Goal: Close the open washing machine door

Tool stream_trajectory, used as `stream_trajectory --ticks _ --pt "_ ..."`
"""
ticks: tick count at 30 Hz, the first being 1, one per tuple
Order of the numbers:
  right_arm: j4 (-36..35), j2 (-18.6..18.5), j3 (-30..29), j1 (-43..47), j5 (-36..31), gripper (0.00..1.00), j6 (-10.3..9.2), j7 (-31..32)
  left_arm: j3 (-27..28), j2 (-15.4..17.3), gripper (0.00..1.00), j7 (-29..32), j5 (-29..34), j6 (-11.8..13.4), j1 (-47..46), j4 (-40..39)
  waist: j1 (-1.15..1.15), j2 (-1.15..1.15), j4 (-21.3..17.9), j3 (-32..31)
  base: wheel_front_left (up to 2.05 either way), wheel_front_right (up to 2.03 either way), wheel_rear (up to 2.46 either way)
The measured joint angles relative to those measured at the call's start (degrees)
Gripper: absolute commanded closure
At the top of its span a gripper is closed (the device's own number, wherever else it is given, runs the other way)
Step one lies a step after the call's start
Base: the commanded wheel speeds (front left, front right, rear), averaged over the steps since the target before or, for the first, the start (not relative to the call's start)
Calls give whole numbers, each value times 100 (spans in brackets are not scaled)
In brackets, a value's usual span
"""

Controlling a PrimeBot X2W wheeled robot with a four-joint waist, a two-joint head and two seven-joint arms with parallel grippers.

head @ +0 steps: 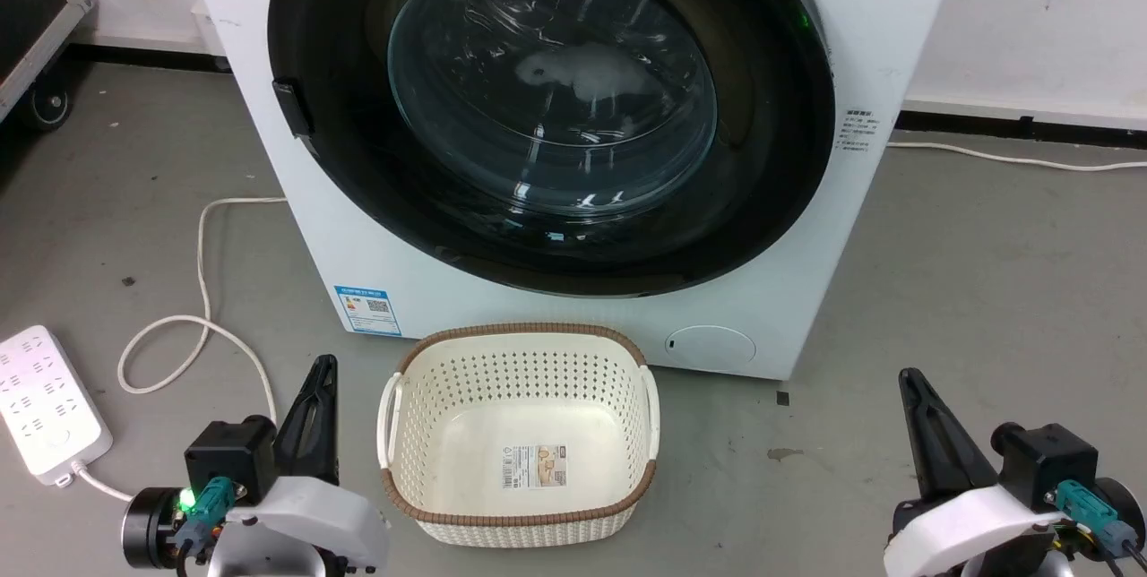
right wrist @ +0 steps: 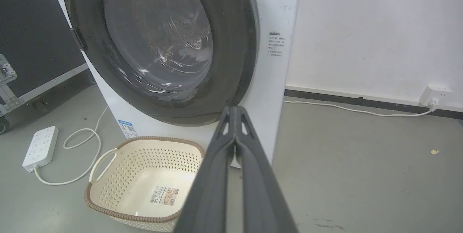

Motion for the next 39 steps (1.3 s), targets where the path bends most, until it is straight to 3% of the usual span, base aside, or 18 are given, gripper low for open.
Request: stream_trajectory --ticks 39 --pt "-292 0 91 3 -260 100 0 354 37 -211 100 243 564 88 116 -169 0 0 119 -11 0 0 0"
